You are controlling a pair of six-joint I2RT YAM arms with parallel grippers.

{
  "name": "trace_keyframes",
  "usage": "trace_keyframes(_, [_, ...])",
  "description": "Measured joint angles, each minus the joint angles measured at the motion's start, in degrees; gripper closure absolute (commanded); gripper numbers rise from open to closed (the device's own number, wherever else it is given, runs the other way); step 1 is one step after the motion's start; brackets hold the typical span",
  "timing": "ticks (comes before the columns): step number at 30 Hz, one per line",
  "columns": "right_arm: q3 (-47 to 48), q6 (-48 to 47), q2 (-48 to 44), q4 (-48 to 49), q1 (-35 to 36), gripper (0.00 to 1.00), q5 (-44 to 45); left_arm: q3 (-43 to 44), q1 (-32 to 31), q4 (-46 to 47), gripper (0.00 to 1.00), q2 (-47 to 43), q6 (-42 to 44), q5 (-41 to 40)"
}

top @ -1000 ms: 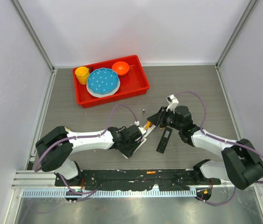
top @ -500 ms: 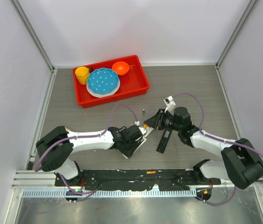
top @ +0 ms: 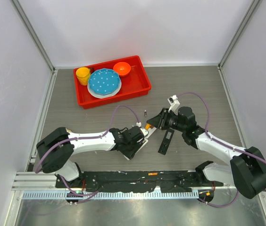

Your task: Unload the batteries from the remote control

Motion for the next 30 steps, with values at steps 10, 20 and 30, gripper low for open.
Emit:
trace_keyframes(10, [3.23, -4.17, 0.00, -5.81, 0.00, 0.99, 4.13, 0.00, -0.33, 0.00, 1.00, 0.00, -0.02, -0.57])
trace_keyframes(20, [4.42, -7.85, 0.00, -8.96, 0.00, 0.99, 7.96, 0.00, -0.48, 0.00, 1.00, -0.02, -0.02, -0.81])
trace_keyframes(30, [4.42, -7.93, 0.26, -8.96, 0.00, 0.99, 9.99, 0.00, -0.70, 0.00, 1.00, -0.02, -0.02, -1.09])
